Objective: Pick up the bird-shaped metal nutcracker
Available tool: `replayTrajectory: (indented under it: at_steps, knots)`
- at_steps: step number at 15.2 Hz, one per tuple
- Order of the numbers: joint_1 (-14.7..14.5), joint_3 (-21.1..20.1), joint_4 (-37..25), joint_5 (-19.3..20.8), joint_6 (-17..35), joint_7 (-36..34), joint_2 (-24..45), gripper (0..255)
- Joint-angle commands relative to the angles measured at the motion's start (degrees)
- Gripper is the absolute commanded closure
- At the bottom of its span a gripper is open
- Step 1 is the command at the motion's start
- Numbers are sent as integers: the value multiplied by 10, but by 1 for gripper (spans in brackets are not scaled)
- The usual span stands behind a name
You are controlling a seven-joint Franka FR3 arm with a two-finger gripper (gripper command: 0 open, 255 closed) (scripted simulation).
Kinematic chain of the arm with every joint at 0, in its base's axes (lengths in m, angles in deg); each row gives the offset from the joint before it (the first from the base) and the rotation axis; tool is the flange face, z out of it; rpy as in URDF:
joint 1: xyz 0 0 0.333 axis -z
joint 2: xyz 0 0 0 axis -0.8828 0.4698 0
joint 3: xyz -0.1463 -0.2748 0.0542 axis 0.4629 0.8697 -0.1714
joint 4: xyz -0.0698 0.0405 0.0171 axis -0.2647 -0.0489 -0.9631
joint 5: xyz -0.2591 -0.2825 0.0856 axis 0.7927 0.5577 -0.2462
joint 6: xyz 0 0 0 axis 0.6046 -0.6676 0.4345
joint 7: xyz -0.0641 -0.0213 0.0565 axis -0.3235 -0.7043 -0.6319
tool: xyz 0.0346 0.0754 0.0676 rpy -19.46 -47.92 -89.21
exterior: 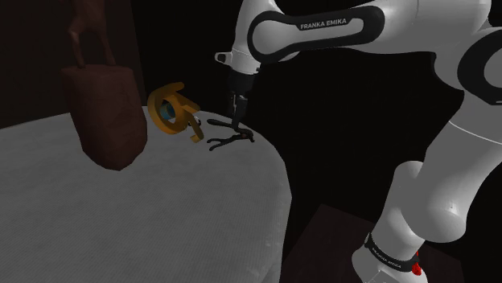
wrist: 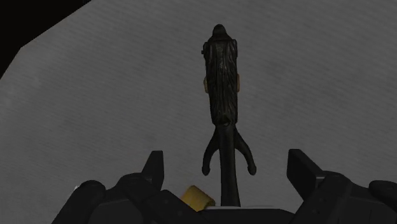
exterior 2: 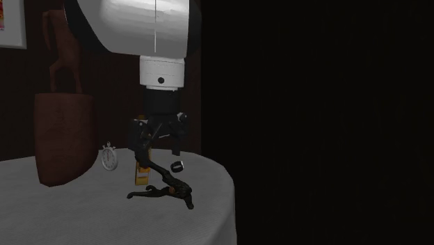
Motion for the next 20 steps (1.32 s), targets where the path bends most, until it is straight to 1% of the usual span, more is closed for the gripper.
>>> replayTrajectory:
  at_steps: [1, 6, 8, 9, 18, 20]
  knots:
    - [-1, 0, 7, -1, 12, 7, 6, 0]
    - [-1, -1, 42, -2, 51, 8, 9, 0]
    - [-1, -1, 46, -2, 55, 9, 9, 0]
    - [-2, -1, 46, -2, 55, 7, 10, 255]
    - [-1, -1, 46, -2, 55, 9, 9, 255]
    - [-1, -1, 33, -2, 40, 8, 8, 255]
